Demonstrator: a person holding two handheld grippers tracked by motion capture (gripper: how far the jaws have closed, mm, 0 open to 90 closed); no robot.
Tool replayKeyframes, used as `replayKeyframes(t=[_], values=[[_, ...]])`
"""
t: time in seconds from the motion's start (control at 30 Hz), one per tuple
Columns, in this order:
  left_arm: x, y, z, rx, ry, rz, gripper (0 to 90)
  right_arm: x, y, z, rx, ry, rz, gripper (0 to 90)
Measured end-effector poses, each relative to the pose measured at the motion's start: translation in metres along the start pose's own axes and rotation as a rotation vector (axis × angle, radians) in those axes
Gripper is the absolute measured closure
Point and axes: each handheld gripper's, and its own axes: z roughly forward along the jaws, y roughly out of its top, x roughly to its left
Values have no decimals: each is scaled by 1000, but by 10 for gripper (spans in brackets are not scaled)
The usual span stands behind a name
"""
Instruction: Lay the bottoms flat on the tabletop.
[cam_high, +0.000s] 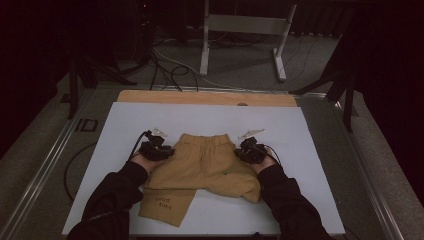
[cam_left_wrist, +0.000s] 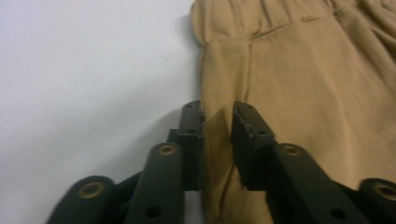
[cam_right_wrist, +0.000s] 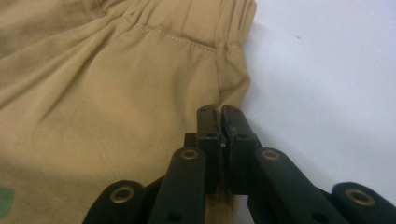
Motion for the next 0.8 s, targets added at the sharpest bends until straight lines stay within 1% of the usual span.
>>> replayKeyframes(t=[0.03,0.07,0.1,0.13,0.2,0.23,0.27,0.3,0.33,0.37,0.4,0.5,0.53,0.57,0.6,0.63,0.67,0.73,0.8], values=[[-1,0,1,-1,-13,1,809,0,0,0,0,-1,-2,872],[-3,1,1,-1,-15,10,860,0,0,0,0,-2,-4,874],[-4,1,2,-2,-9,18,875,0,1,0,-4,-2,-6,875],[-4,1,2,-2,-9,18,882,0,1,-1,-6,-5,-1,876],[-5,2,2,-11,-9,24,890,0,1,-2,-12,-5,-3,876],[-3,3,1,-30,3,31,891,-1,3,-3,-21,-7,1,877],[-3,3,1,-30,3,31,892,-1,3,-3,-21,-7,1,877],[-2,3,1,-40,8,29,892,-1,4,-3,-26,-7,-1,877],[0,5,-1,-61,20,27,892,-2,5,-4,-31,-11,2,877],[1,6,-2,-68,28,36,892,-4,8,-5,-45,-17,10,877],[1,8,-4,-79,46,43,893,-6,9,-6,-55,-20,14,877],[4,14,-5,-95,60,50,892,-10,16,-8,-73,-33,27,877],[5,17,-6,-93,63,54,892,-12,19,-7,-78,-38,27,877],[6,19,-5,-97,65,55,892,-13,21,-7,-81,-43,27,877],[7,21,-5,-99,67,57,892,-13,24,-6,-82,-44,38,877],[8,23,-5,-107,77,61,892,-14,26,-5,-83,-48,38,877],[10,25,-4,-110,76,60,892,-15,28,-4,-82,-56,34,877],[12,27,-4,-138,83,53,892,-17,31,-2,-83,-64,42,877],[14,30,-3,-151,91,47,892,-19,33,0,-85,-74,46,877]])
